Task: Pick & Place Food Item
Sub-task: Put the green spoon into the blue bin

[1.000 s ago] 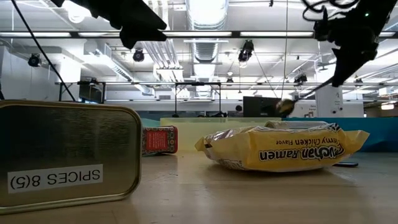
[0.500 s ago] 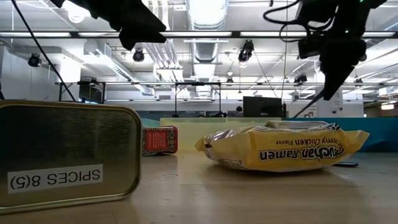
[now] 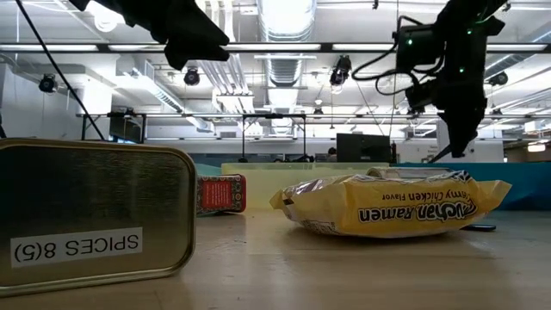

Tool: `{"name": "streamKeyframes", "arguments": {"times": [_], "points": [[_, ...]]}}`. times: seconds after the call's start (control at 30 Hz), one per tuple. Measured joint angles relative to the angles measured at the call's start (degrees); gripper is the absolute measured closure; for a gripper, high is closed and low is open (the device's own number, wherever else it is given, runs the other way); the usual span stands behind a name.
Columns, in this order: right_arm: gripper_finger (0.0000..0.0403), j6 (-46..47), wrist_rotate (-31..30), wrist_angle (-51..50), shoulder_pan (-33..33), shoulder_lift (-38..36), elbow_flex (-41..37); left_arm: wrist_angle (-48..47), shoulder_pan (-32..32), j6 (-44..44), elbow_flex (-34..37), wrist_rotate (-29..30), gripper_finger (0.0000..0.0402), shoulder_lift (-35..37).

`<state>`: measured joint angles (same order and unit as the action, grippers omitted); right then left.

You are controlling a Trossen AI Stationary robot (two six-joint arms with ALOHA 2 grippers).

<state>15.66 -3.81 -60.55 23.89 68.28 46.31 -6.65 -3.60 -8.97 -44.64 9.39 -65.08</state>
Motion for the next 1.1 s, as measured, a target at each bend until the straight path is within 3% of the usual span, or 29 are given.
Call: {"name": "streamKeyframes", "arguments": {"times": [0.47,0.8,1.1], "points": [[0.0392,-3.40,9.90,-1.17,2.20,7.42,-1.41,-0.46,0.00,0.17,0.00,0.00,0.0208,0.00],[0.0392,-3.58,9.89,-1.81,3.70,16.35,-1.12,-0.46,0.00,0.17,-0.02,0.00,0.0208,0.00],[0.0392,-4.08,9.84,0.15,3.68,18.15,-0.75,-0.47,0.00,0.17,-0.01,0.00,0.0208,0.00]]}}
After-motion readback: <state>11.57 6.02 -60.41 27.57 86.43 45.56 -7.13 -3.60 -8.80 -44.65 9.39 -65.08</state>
